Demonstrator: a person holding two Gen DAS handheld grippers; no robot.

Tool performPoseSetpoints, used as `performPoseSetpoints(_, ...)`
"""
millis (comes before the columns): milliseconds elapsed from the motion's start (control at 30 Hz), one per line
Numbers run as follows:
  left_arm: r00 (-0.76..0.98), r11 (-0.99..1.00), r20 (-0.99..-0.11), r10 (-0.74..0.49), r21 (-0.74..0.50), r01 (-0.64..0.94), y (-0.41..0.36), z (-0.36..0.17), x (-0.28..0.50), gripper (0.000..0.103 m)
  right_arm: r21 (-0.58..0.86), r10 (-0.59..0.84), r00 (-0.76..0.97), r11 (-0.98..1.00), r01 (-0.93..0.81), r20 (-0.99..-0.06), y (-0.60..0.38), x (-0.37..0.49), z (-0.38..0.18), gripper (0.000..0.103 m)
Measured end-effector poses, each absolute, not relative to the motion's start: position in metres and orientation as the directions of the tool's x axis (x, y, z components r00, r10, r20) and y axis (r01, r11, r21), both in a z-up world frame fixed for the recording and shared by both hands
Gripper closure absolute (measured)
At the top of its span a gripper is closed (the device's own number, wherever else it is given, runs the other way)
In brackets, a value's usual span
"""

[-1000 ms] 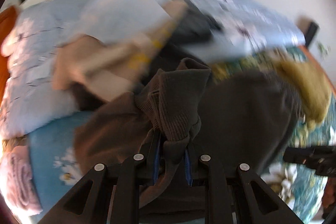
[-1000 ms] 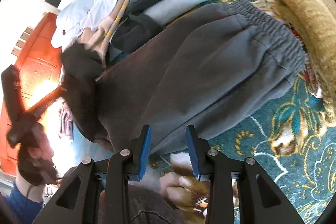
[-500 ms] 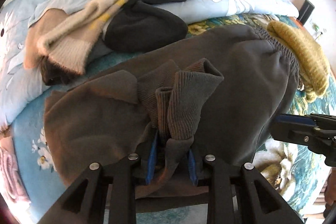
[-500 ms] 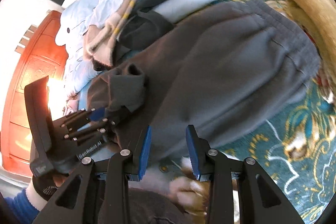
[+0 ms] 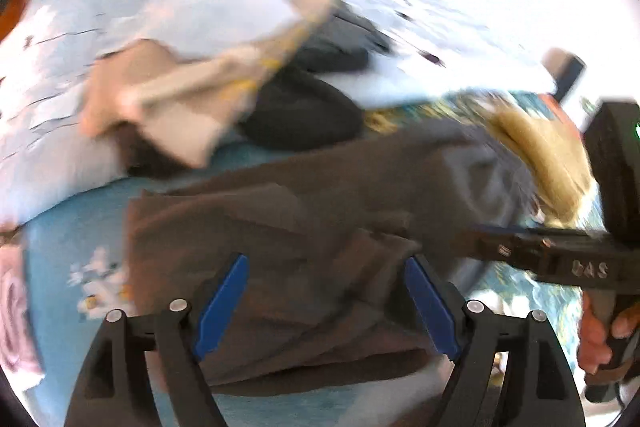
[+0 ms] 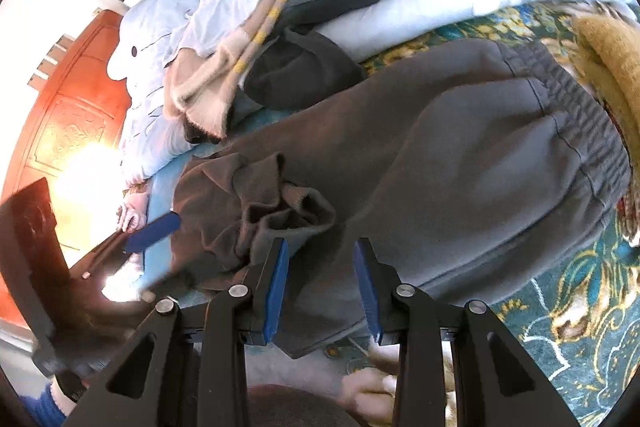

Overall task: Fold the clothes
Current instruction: 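Open the left gripper to release the cuff onto the waistband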

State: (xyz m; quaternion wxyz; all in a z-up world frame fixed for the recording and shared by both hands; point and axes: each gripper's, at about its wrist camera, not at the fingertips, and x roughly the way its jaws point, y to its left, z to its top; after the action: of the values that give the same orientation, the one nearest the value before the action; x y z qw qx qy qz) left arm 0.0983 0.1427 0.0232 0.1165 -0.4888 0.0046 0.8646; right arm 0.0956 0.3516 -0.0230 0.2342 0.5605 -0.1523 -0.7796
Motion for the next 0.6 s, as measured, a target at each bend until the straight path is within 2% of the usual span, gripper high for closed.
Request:
performPoseSetpoints(133,-0.501,-0.999,-0.865,0.03,-0.016,-0.033,0.094,0.023,0.086,0.019,0.509,-0.564,-0.242,-0.822,0.257,-0.789,0.326,0.084,-0.016,0.068)
performPoseSetpoints(267,-0.413,-0.988,-0.911,-0.025,-0.042,0.152,0.047,0.0,0.076,0.019,0.536,-0.604,-0.179,-0.783,0.316,-0.777,0.291,0.065,-0.02,0.068)
performPoseSetpoints(400,-0.315,-0.966,-0.949,0.02,-0.099,0.237,0.025,-0.026,0.081,0.019,0.51,-0.564,-0.172,-0.815,0.277,-0.808,0.285,0.04,-0.039,0.068)
performPoseSetpoints(600,-0.235,-0.926,-0.966,0.102,-0.179,0.332,0.01,-0.058,0.092,0.019,0.582,-0.595,-0.078,-0.801,0.139,-0.8,0.289,0.011,-0.08,0.068)
